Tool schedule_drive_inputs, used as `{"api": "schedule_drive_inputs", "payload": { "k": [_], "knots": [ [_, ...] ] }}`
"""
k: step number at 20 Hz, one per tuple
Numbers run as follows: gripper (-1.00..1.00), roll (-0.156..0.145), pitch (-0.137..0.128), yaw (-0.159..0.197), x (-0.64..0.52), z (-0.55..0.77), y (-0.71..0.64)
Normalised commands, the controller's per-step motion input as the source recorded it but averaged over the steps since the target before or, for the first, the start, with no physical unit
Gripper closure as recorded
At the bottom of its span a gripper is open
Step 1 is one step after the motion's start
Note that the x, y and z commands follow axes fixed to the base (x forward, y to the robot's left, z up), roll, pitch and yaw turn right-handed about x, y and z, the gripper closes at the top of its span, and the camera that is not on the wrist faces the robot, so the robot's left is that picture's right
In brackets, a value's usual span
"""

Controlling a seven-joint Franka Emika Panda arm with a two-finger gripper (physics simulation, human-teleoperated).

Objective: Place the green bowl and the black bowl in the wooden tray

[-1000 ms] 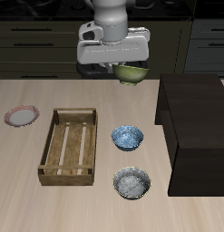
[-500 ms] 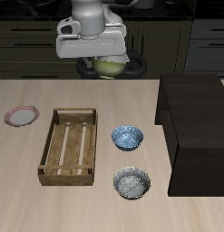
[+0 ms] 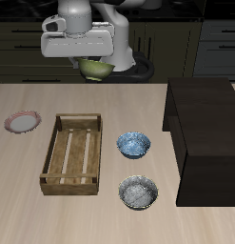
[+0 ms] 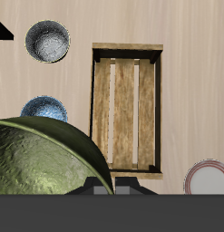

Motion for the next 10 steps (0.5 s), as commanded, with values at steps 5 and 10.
{"api": "schedule_drive_inputs", "payload": {
  "k": [5,10],
  "knots": [
    [1.0,-0.017,0.004,0.02,-0.06,-0.15,-0.25],
    [1.0,-0.024,0.01,0.014,0.05,-0.27,-0.14]
  ]
}}
